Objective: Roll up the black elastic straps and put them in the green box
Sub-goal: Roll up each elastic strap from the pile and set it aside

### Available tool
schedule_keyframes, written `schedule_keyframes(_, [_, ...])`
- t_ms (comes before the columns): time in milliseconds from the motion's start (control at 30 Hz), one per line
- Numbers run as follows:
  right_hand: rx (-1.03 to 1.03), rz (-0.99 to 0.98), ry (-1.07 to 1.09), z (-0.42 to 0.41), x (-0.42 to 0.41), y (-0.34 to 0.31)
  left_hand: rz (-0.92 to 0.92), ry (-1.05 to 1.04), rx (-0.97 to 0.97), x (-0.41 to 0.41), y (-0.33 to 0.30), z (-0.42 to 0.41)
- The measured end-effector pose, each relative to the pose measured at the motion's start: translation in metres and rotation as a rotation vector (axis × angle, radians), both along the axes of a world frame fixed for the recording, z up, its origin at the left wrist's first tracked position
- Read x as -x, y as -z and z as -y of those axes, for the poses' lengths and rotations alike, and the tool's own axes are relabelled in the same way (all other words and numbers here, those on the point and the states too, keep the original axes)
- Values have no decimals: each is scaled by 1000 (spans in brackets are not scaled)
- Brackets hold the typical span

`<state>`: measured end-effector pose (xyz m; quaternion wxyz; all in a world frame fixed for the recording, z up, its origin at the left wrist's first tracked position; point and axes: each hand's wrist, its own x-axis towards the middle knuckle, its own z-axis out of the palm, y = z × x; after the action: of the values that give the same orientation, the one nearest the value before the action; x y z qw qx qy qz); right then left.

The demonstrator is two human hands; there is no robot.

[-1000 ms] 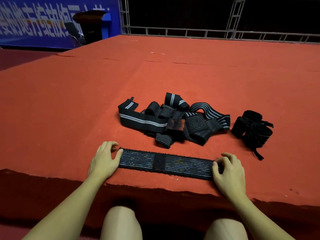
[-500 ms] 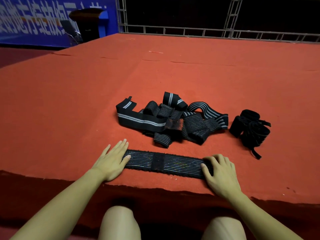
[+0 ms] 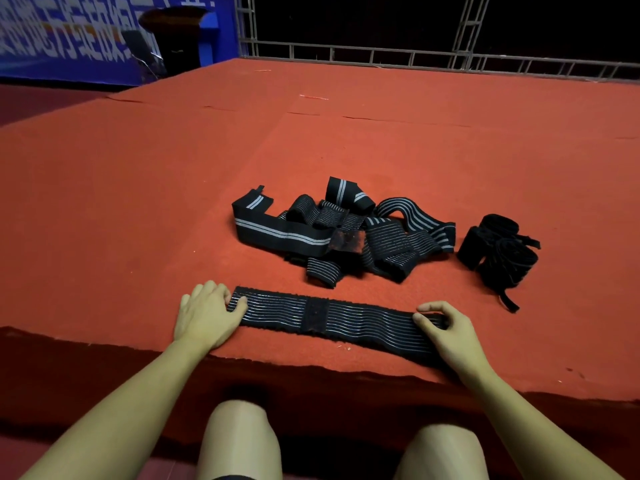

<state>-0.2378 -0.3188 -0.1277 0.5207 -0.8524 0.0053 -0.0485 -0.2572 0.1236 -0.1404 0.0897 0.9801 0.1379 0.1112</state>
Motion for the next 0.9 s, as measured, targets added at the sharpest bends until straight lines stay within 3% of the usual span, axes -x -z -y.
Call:
schedule_keyframes(167, [-153,-13,-63,0,1,-6,17,123,170,4,-5,-3])
schedule_keyframes(300, [-241,-86,-136,8,2,-19,12,35,438,-4,-27,-6])
schedule_keyframes(400, [-305,-129,-248,11,2,-33,94,8,545,-19,-64,-1])
schedule_keyframes(533, [-379,-79,-367,6,9,-52,237,138,785,-50,-136,34])
schedule_keyframes(667, [-463,-25,-449,-2,14,-56,321,257,860,-86,-191,80])
schedule_keyframes(767, [-423,-29,-494,-12,19,-53,291,331,924,-113,-215,121])
schedule_keyframes(900, [-147,211,-359,-22,27,-43,280,388,871,-142,-223,170])
